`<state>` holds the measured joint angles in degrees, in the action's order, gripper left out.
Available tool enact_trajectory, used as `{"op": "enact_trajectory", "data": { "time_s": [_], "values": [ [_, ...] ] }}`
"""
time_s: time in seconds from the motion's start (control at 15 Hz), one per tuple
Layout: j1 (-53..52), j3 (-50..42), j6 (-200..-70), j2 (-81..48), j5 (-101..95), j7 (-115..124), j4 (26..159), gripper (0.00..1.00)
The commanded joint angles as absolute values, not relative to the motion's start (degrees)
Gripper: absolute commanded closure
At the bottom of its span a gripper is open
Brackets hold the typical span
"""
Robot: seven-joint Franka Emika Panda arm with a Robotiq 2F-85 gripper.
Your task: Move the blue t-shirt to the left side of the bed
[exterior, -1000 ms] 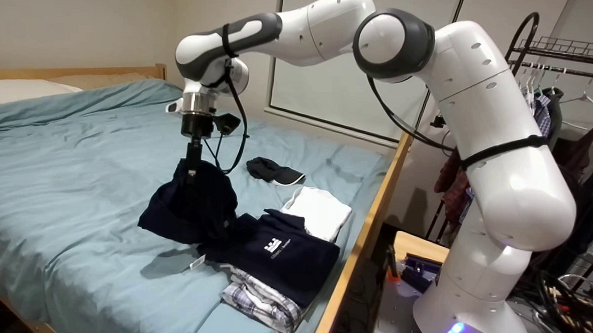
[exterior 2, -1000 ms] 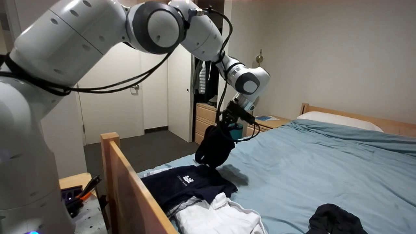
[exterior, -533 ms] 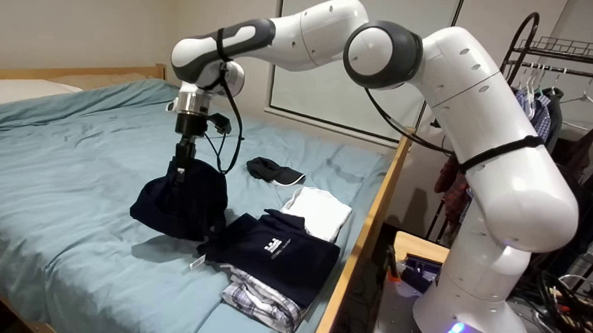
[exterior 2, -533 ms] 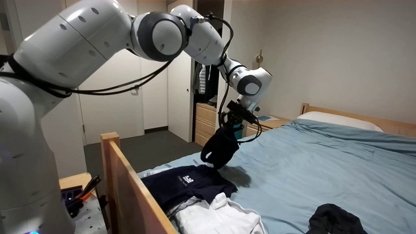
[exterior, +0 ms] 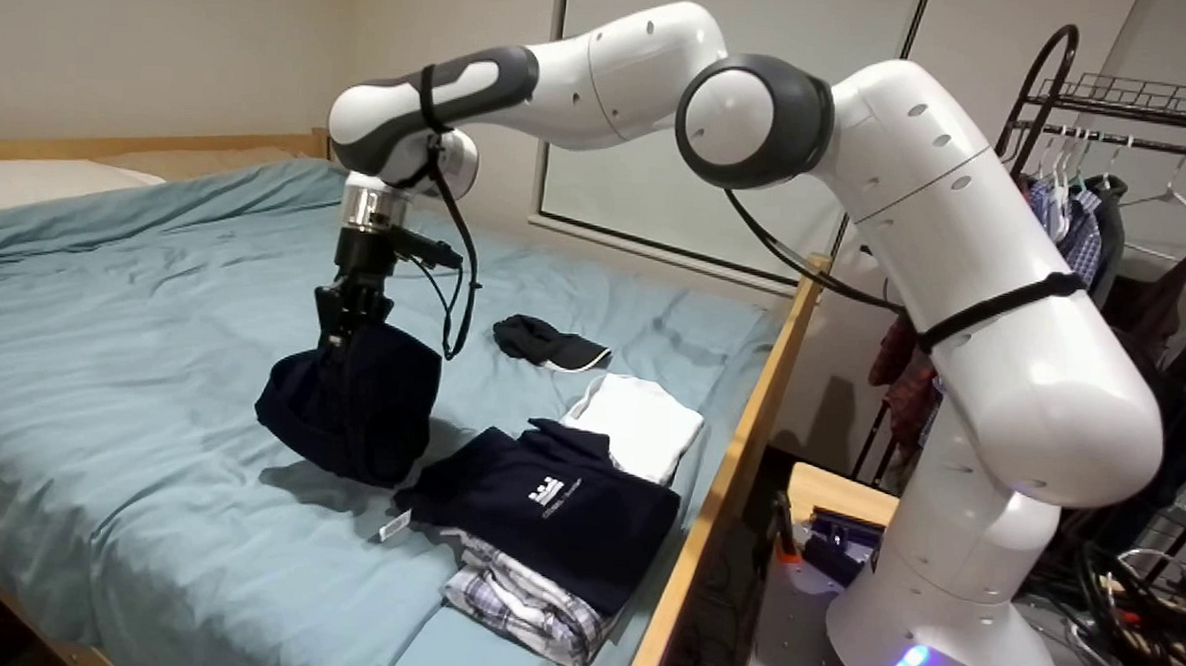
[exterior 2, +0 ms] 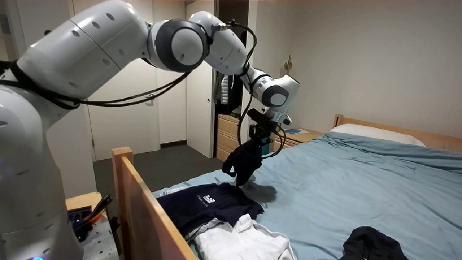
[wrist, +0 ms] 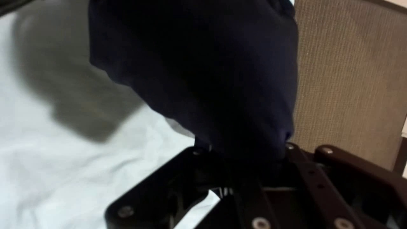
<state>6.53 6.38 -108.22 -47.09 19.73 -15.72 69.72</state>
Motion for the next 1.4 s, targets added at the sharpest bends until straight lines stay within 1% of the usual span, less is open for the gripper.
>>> {"op": "enact_trajectory", "data": {
  "time_s": [0.0, 0.33, 0.6, 0.73, 0.8, 0.93, 1.0, 1.13, 1.2, 1.33],
  "values": [
    [3.7, 2.9, -110.2, -48.0, 15.6, -5.9, 67.8, 0.91],
    [0.1, -1.9, -108.5, -48.6, 4.6, 0.2, 67.2, 0.91],
    [0.7, -0.5, -110.5, -48.8, 4.4, -1.8, 67.3, 0.91],
    [0.9, 0.1, -114.3, -48.7, 3.7, -5.3, 67.9, 0.91],
    [2.1, 1.8, -116.8, -48.3, 5.0, -9.4, 68.6, 0.91],
    [2.5, 2.8, -118.7, -48.5, 4.0, -14.7, 68.6, 0.91],
    [1.6, 1.8, -116.8, -48.2, 4.6, -9.5, 68.9, 0.83],
    [1.8, 2.2, -117.6, -48.3, 4.5, -12.1, 68.9, 0.83],
    [1.9, 2.3, -117.6, -48.3, 4.5, -12.6, 68.9, 0.91],
    [4.6, 7.0, -117.5, -48.6, 11.1, -15.4, 68.7, 0.91]
  ]
}}
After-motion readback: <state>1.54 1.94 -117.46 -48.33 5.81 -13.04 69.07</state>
